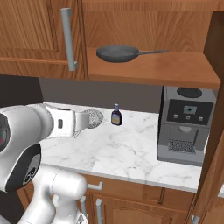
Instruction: Pick the pan from the cabinet and place it on the stove. Then turn on the stove burner for the pan.
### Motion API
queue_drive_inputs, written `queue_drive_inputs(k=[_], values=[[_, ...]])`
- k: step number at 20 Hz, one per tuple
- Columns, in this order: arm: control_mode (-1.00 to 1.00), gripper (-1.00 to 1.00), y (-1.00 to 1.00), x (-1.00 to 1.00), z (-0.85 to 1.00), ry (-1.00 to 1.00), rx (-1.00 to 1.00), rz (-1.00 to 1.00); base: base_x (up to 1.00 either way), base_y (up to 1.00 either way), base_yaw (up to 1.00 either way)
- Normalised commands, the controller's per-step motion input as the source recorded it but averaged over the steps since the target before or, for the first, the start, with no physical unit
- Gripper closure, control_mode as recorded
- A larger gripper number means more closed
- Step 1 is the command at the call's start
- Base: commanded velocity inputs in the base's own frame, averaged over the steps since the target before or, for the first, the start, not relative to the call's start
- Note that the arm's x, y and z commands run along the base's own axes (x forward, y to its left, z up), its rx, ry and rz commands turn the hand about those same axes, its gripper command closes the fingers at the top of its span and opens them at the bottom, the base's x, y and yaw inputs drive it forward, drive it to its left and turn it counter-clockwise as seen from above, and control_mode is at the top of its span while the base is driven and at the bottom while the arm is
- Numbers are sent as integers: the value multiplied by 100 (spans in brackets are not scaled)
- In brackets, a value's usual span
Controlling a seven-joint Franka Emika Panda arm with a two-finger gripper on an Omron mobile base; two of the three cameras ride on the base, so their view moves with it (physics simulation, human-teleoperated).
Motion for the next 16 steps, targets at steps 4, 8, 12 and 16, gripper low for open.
queue_drive_inputs(k=[4,8,12,16], values=[[-100,-100,52,-5,99,-20,0,15,0,0,0],[-100,-100,35,-3,100,-17,0,4,0,0,0],[-100,-100,30,0,77,-12,0,0,0,0,0],[-100,-100,31,7,31,-12,3,-1,0,0,0]])
